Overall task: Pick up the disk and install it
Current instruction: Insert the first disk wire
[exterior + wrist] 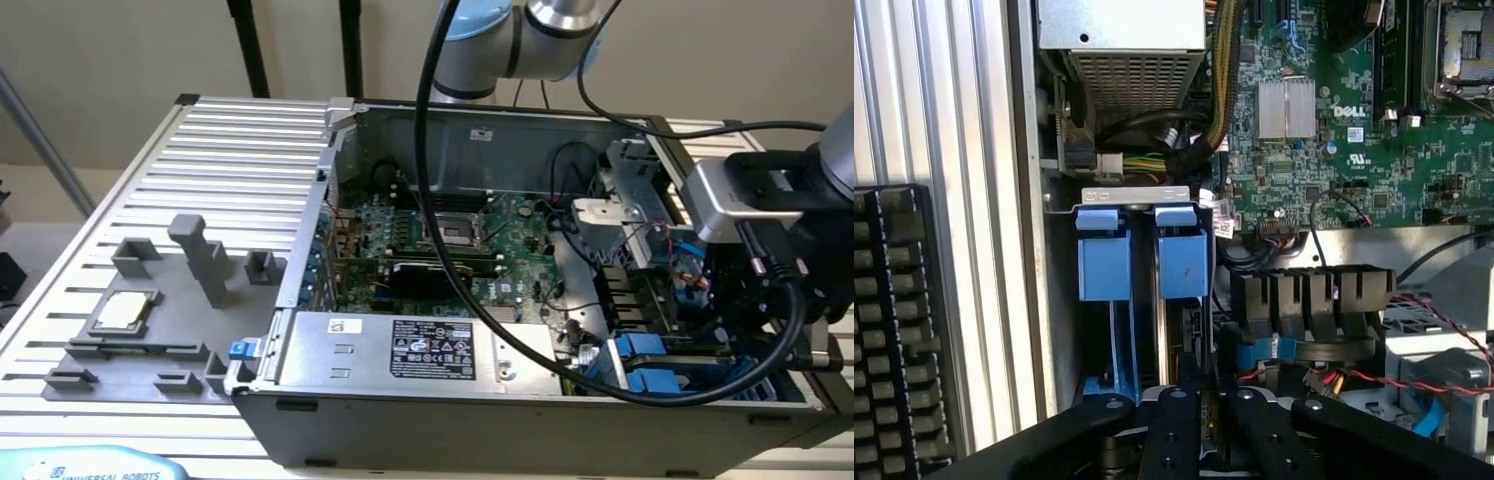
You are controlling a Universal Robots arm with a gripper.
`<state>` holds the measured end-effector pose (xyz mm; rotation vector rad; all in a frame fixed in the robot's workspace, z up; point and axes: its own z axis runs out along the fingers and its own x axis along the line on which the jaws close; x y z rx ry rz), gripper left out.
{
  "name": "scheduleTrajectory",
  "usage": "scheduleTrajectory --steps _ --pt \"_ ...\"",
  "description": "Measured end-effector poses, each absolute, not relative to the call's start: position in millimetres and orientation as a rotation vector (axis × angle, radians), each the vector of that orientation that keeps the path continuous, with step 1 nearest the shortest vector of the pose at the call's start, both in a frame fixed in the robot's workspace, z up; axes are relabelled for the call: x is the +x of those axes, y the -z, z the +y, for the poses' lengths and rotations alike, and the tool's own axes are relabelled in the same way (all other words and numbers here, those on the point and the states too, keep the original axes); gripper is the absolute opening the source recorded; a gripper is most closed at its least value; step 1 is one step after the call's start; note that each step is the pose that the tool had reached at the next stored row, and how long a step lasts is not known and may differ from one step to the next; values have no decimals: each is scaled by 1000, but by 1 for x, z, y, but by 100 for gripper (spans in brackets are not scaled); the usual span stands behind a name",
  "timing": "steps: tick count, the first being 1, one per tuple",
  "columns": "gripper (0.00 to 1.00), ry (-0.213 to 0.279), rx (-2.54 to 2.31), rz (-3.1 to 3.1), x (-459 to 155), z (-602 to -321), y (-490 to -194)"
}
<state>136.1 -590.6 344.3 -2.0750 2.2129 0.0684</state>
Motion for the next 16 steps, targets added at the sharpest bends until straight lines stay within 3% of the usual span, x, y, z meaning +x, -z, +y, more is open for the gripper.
scheduleTrajectory --steps 16 --pt "16 -41 -2078 2221 136 -587 -340"
